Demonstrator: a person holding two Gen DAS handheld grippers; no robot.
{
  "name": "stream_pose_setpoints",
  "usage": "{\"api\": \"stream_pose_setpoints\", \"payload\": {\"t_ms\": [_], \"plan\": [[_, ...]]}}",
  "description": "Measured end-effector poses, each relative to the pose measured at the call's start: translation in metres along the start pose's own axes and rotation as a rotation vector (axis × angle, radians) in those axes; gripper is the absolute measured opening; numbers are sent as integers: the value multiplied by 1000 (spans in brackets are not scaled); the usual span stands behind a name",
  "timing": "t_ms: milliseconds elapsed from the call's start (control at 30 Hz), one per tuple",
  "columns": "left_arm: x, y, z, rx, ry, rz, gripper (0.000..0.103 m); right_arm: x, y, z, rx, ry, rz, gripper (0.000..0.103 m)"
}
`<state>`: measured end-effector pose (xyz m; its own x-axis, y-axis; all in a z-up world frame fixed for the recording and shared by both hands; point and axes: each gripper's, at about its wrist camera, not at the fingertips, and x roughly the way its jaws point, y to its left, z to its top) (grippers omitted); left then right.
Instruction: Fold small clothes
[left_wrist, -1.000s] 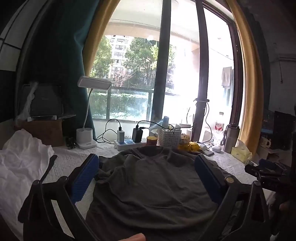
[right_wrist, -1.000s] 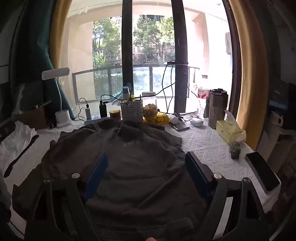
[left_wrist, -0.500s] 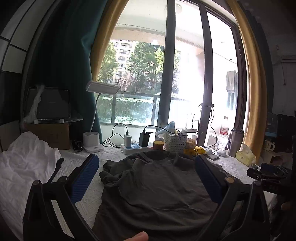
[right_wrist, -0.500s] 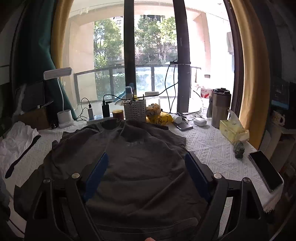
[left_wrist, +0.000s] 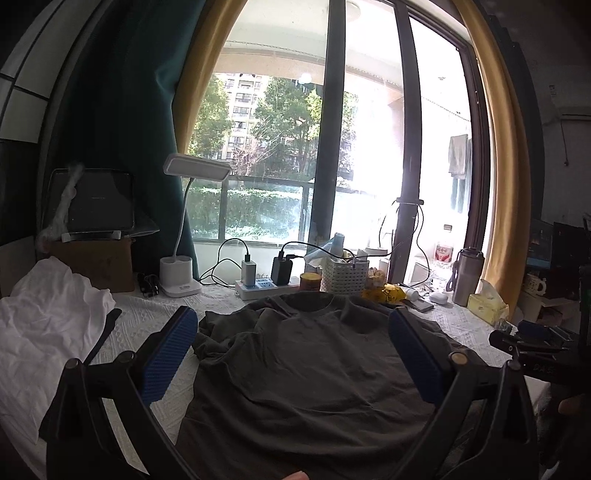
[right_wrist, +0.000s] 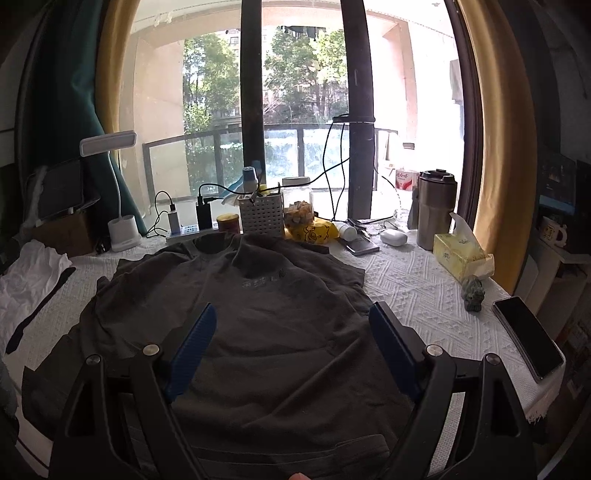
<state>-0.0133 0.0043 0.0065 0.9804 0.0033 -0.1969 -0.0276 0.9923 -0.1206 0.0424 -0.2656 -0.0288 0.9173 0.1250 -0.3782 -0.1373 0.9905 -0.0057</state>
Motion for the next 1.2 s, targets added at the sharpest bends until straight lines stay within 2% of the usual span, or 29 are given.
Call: {"api": "stream_pose_setpoints", "payload": {"t_ms": [533, 1200], "plan": [[1, 6, -6, -8, 6, 26, 102, 3, 7, -3, -10, 7, 3, 87], [-2, 7, -8, -6, 7, -15, 102, -3, 4, 0, -12, -12, -9, 87]]}}
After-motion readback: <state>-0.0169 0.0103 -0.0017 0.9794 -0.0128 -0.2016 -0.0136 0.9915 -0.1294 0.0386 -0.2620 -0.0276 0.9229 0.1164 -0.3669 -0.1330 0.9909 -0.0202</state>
